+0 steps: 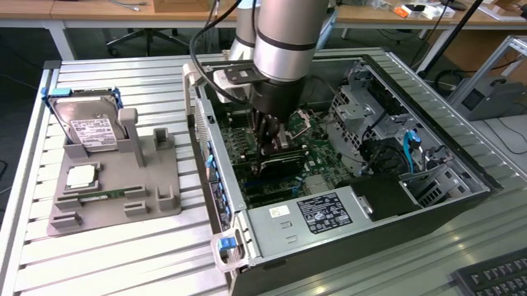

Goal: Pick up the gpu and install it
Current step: 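Press down on the gpu until it lock into place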

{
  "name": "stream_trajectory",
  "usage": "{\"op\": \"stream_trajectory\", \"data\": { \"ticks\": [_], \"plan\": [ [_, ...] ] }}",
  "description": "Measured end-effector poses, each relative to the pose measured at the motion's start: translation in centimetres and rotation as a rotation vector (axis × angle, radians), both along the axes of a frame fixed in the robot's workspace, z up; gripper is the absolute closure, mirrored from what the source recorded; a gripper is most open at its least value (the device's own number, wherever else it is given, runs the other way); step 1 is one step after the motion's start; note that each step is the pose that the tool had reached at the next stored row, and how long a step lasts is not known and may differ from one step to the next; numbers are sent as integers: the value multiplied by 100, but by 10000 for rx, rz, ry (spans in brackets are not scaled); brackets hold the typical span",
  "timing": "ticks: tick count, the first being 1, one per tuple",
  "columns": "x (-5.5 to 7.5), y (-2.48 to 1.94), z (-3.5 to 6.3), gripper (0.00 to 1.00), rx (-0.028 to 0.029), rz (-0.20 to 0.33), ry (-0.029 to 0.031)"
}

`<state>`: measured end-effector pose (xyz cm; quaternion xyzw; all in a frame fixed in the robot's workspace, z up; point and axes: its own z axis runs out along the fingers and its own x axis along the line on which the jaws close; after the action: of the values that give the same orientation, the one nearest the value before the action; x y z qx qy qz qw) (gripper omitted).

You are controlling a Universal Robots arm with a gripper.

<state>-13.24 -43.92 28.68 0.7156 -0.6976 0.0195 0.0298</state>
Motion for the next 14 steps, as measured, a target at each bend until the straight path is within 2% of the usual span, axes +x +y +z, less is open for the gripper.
{"op": "stream_trajectory", "data": {
  "ticks": [1,2,7,14],
  "plan": [
    [0,33,-21,89,0,1,0],
    [-8,45,-39,89,3,1,-2],
    [-88,45,-68,89,-1,1,0],
    [-98,43,-141,89,-13,1,7]
  ]
}}
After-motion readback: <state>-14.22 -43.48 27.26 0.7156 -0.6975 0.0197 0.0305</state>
